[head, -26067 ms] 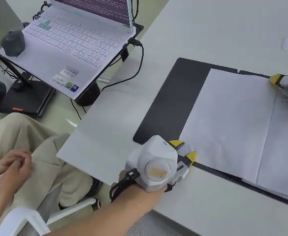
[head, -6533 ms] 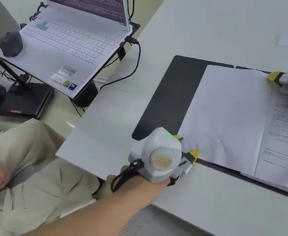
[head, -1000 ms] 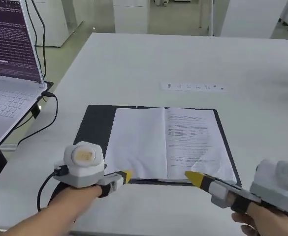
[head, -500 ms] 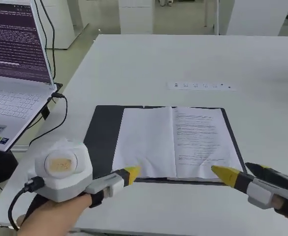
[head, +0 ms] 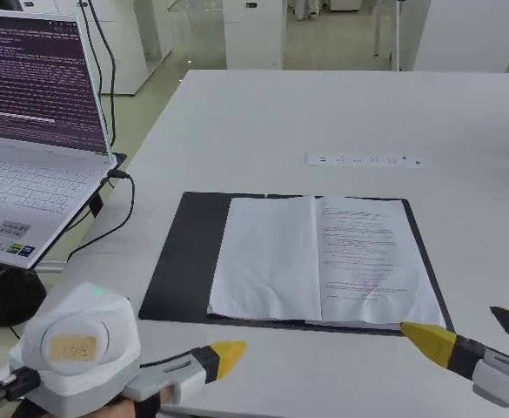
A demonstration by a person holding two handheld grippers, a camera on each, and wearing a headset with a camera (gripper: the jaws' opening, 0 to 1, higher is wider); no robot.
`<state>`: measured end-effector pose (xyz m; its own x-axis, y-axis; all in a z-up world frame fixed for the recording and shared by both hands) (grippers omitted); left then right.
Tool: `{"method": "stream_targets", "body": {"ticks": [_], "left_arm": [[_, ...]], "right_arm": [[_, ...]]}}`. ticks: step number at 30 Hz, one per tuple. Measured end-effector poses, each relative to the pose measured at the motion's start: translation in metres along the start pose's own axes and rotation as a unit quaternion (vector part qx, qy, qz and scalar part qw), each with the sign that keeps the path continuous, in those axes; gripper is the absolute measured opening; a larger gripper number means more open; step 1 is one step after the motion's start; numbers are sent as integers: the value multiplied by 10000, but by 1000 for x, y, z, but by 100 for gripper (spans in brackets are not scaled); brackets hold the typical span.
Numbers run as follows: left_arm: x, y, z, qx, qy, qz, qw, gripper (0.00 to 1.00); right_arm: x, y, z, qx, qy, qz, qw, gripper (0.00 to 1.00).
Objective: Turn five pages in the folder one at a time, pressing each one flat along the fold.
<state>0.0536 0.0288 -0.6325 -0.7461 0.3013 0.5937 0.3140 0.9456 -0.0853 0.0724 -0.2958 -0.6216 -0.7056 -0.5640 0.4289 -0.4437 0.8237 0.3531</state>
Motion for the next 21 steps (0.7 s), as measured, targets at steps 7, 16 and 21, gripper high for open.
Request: {"method": "stream_targets", "body": {"ticks": [7, 16, 21], "left_arm": [[11, 5, -10, -62, -124, -126, 9998, 99], [22, 12, -27, -47, -237, -183, 9995, 99], [23, 18, -32, 51, -298, -193, 9994, 99]], "right_arm": [[7, -5, -2, -98, -62, -33, 9999, 100], [18, -8, -16, -166, -261, -62, 9995, 100], [20, -7, -18, -52, -249, -69, 9997, 99]]}}
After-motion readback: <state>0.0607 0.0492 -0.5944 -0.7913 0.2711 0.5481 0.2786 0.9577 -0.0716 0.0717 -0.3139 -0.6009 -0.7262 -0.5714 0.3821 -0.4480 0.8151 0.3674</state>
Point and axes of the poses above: the centre of the closed fingertips' face, and the gripper's own axes: x roughly backward along the fingers, y roughly to its left, z roughly out of its underside, the point moved 4 cm from there along x, roughly backward along the fingers, and after that the axes turned 7 degrees about y, right-handed, at the moved point
